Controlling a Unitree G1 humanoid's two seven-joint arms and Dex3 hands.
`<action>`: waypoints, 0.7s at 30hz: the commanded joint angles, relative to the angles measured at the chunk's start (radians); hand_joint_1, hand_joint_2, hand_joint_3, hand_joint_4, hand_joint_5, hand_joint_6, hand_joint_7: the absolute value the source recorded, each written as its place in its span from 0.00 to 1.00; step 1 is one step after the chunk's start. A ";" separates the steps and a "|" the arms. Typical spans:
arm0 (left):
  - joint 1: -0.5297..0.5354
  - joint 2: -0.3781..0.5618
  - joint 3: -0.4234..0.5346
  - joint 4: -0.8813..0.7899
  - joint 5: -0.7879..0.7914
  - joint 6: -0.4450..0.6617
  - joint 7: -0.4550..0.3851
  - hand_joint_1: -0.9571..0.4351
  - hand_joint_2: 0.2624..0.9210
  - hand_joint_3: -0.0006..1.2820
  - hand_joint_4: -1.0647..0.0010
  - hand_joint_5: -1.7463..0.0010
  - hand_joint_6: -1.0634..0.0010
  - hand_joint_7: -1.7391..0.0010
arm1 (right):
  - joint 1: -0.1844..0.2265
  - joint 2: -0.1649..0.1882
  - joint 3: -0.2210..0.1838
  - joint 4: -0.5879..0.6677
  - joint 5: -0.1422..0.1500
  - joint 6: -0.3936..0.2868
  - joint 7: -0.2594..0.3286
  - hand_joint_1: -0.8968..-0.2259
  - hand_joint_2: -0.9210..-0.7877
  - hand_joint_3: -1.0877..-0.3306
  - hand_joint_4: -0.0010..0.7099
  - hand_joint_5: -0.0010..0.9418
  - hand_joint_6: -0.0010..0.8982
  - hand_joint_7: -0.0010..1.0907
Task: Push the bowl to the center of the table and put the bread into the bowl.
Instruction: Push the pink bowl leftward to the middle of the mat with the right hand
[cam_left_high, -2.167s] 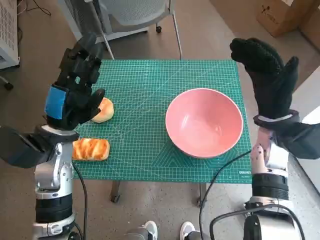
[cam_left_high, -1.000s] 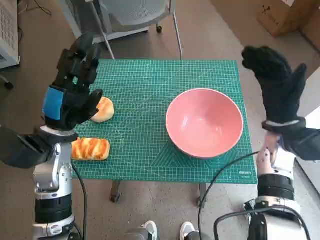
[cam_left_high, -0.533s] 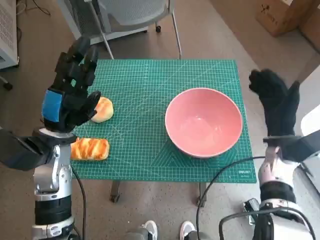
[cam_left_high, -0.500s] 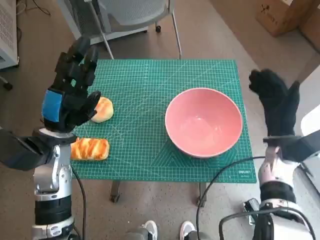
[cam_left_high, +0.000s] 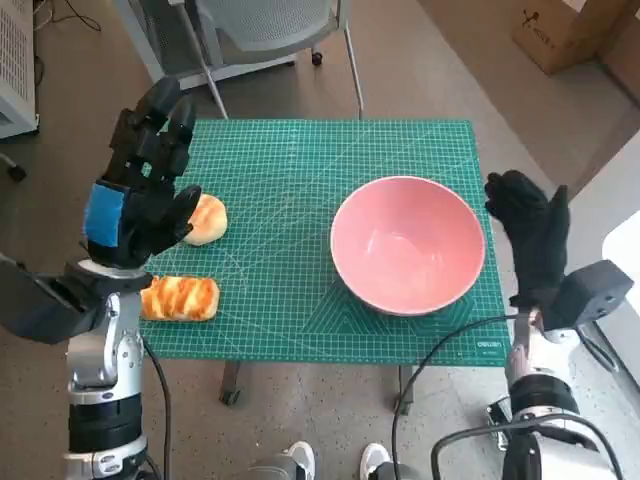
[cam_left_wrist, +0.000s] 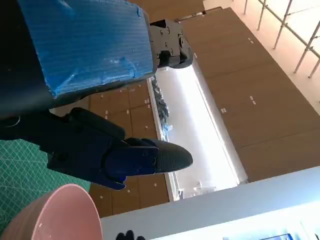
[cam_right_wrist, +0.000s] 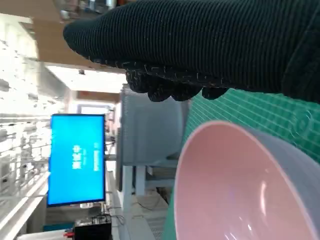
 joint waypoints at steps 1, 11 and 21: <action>0.023 0.011 0.012 -0.024 -0.007 0.013 0.007 0.22 1.00 0.27 0.93 0.99 1.00 0.77 | 0.027 0.018 0.008 0.034 -0.024 0.054 -0.023 0.56 0.00 0.60 0.24 0.00 0.31 0.00; 0.049 0.018 0.023 -0.055 -0.011 0.031 0.015 0.21 1.00 0.26 0.93 1.00 1.00 0.78 | 0.023 0.062 0.010 0.046 -0.039 0.109 -0.028 0.59 0.00 0.58 0.24 0.00 0.32 0.00; 0.075 0.029 0.041 -0.085 -0.018 0.050 0.017 0.20 1.00 0.26 0.92 0.99 1.00 0.77 | -0.001 0.110 -0.001 0.043 -0.025 0.150 -0.009 0.58 0.00 0.57 0.24 0.00 0.33 0.01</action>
